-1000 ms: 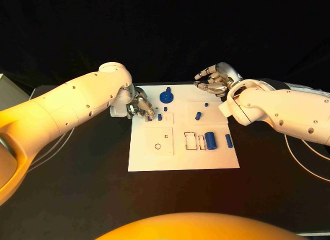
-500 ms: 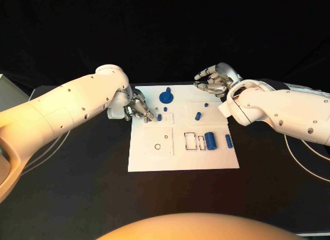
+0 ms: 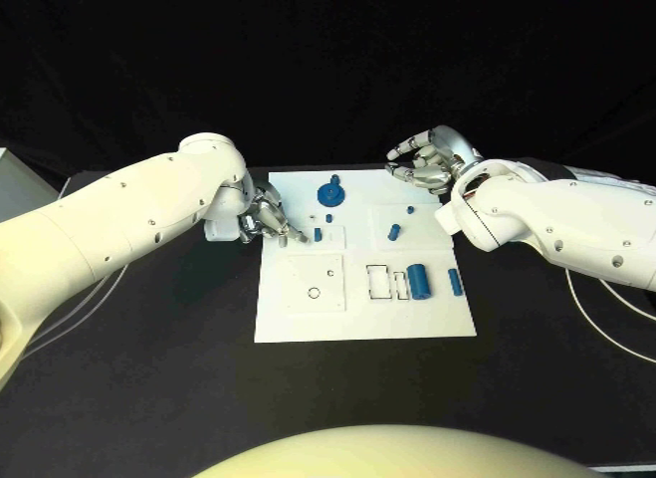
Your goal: Assemble the parts on the task board
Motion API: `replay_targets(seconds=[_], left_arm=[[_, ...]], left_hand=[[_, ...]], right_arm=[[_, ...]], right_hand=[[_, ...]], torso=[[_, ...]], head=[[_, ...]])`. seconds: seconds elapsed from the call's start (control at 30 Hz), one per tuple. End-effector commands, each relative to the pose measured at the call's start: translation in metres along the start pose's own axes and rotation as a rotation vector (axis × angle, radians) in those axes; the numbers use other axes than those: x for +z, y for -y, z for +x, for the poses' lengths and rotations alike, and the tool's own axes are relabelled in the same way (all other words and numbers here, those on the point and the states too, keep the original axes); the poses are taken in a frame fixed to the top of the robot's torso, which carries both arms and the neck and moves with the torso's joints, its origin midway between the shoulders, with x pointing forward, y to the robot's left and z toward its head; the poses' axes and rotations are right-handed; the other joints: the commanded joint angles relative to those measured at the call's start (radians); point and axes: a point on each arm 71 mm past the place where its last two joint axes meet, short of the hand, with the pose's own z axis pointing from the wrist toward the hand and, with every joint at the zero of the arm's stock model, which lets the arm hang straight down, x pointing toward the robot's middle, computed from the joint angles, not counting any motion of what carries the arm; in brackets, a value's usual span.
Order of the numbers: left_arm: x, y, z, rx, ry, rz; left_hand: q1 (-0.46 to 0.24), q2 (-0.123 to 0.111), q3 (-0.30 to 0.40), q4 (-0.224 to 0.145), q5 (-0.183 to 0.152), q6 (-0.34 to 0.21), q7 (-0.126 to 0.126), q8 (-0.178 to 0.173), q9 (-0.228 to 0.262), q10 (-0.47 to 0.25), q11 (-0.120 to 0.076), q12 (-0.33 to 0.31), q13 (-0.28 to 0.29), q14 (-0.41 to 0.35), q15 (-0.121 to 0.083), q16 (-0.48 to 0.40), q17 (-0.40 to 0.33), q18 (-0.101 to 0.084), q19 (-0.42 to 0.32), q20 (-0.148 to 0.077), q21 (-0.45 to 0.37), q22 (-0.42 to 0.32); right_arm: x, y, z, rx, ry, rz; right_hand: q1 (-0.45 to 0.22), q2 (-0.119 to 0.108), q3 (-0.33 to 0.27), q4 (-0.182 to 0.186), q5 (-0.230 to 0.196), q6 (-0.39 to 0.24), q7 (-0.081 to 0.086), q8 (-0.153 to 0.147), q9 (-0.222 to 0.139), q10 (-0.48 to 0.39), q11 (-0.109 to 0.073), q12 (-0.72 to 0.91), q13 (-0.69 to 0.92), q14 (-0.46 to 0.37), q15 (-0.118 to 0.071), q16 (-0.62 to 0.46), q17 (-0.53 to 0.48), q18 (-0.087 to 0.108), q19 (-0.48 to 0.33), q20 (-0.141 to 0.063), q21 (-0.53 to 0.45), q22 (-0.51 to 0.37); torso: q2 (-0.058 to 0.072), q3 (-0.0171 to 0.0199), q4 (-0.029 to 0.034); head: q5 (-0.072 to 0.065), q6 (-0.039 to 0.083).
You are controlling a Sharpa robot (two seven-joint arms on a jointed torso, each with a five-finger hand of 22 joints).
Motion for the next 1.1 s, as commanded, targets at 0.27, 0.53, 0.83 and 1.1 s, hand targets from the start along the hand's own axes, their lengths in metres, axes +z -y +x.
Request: replay_targets(seconds=[0.27,0.53,0.83,1.1], left_arm=[[-0.027,0.012,-0.021,-0.17,0.182,0.332],[-0.042,0.019,-0.033,-0.167,0.409,0.529],[-0.041,0.032,-0.026,-0.022,0.576,0.624],[-0.021,0.046,-0.009,0.177,0.649,0.605]], left_hand=[[0.158,0.077,-0.094,-0.001,-0.002,-0.145,0.065,-0.041,-0.017,-0.353,0.063,-0.186,-0.286,-0.38,0.065,-0.251,-0.388,0.076,-0.359,0.052,-0.391,-0.423],[0.401,0.076,0.087,-0.014,-0.004,-0.141,0.09,-0.116,-0.09,-0.382,0.087,-0.353,-0.437,-0.557,0.087,-0.471,-0.641,0.078,-0.354,0.069,-0.579,-0.557],[0.418,-0.015,0.311,-0.125,-0.002,-0.088,0.084,-0.182,-0.152,-0.341,0.083,-0.473,-0.558,-0.535,0.076,-0.492,-0.684,0.075,-0.344,0.052,-0.538,-0.523],[0.352,-0.041,0.355,-0.195,-0.002,-0.053,0.076,-0.264,-0.192,-0.337,0.086,-0.571,-0.631,-0.488,0.075,-0.431,-0.672,0.077,-0.348,0.053,-0.449,-0.455]], right_arm=[[-0.001,0.001,-0.002,-0.004,0.0,-0.013],[-0.001,0.002,-0.005,0.001,0.016,-0.019],[0.0,0.002,-0.007,0.011,0.034,-0.031],[0.001,0.001,-0.007,0.021,0.044,-0.043]], right_hand=[[-0.001,-0.007,0.008,0.0,0.005,-0.006,0.001,0.005,0.0,0.005,0.004,0.004,0.143,0.088,-0.002,-0.003,0.191,0.005,0.031,-0.005,-0.005,0.043],[-0.002,-0.007,0.01,-0.001,0.005,-0.007,0.001,0.005,0.0,-0.002,0.004,-0.002,0.136,0.087,-0.002,-0.006,0.186,0.007,0.029,-0.005,-0.011,0.038],[-0.001,-0.007,0.022,-0.009,0.007,-0.007,0.001,0.005,0.0,-0.045,0.003,-0.042,0.094,0.084,-0.002,-0.011,0.177,0.01,0.025,-0.005,-0.025,0.025],[-0.029,-0.015,0.085,-0.044,0.006,-0.013,-0.005,0.009,0.005,-0.245,-0.005,-0.334,-0.208,0.08,-0.01,-0.023,0.157,0.012,0.023,-0.012,-0.043,0.015]], torso=[[-0.001,0.001,0.0011],[0.001,-0.0005,0.0006],[0.001,-0.0001,-0.0002],[0.003,0.0008,-0.0025]], head=[[-0.004,0.01],[-0.003,0.017],[-0.003,0.027],[-0.003,0.041]])
